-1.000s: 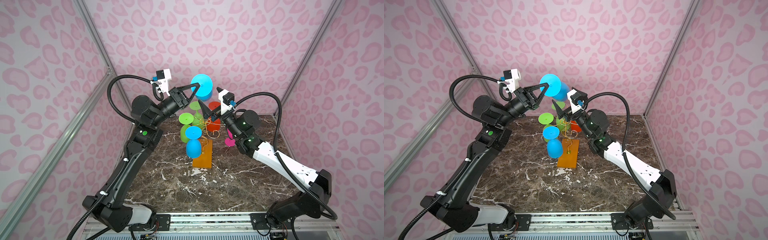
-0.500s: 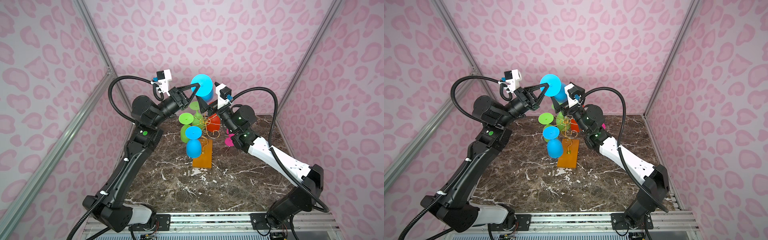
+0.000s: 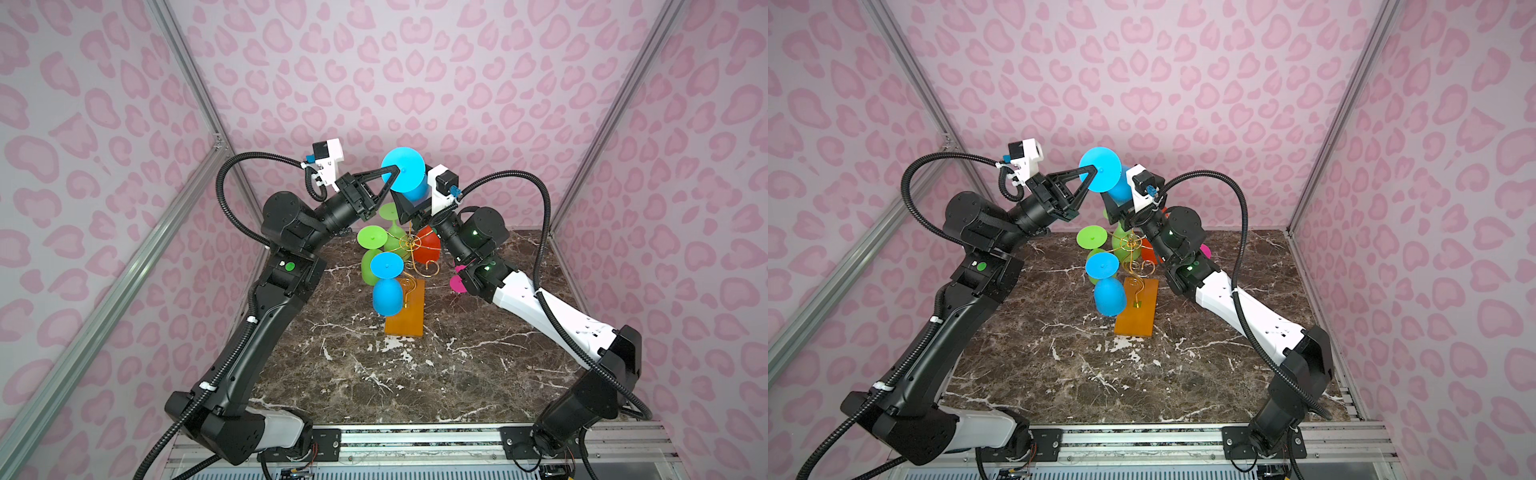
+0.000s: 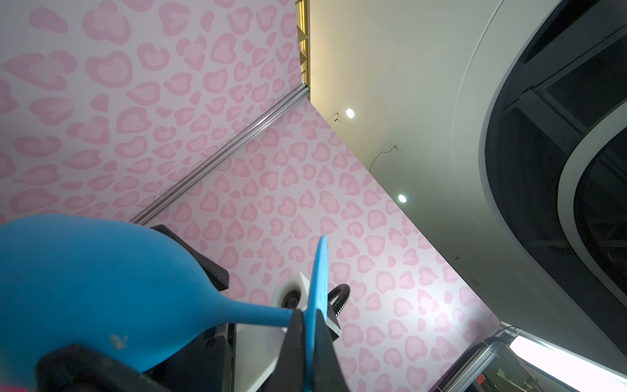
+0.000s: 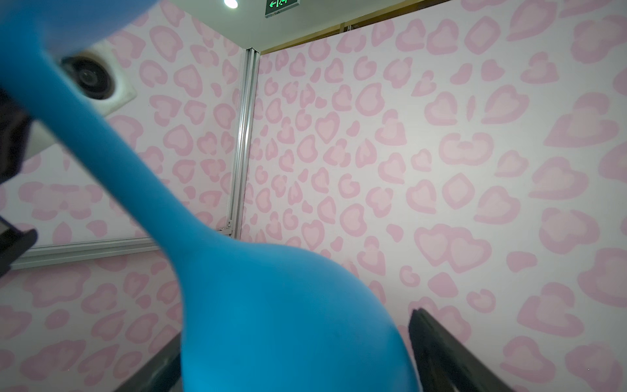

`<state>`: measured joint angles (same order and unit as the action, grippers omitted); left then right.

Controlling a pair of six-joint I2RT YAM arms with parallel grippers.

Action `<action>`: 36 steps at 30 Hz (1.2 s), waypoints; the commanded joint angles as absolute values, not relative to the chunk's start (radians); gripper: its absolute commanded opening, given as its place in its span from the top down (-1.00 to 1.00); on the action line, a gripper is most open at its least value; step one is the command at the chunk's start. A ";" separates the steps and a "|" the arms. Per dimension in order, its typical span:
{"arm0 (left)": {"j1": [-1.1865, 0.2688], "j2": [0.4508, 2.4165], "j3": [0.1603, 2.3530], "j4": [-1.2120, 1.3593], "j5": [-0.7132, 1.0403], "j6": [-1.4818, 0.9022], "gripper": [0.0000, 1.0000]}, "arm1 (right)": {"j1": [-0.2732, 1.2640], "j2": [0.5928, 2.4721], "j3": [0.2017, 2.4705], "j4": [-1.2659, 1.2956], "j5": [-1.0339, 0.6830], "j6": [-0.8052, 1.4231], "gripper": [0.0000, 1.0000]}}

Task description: Take the wine glass off the wine glass rack

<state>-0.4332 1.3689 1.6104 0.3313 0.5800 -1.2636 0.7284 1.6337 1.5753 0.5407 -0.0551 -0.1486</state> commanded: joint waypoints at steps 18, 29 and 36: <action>-0.430 1.352 1.614 0.388 0.601 -1.284 -0.01 | 0.732 1.580 1.570 0.447 -0.041 -0.095 -0.50; -0.421 1.288 1.534 0.348 0.530 -0.826 -0.27 | 0.693 1.430 1.666 -0.059 0.022 -0.001 -0.33; -0.438 1.293 1.452 0.384 0.375 -0.325 -0.33 | 0.673 1.425 1.840 -0.459 -0.046 -0.006 -0.30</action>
<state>-0.4290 1.2896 1.4677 0.3321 0.4519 -0.6323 0.6724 1.4193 1.8053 -0.2447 -0.0059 -0.0113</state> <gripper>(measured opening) 0.665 0.733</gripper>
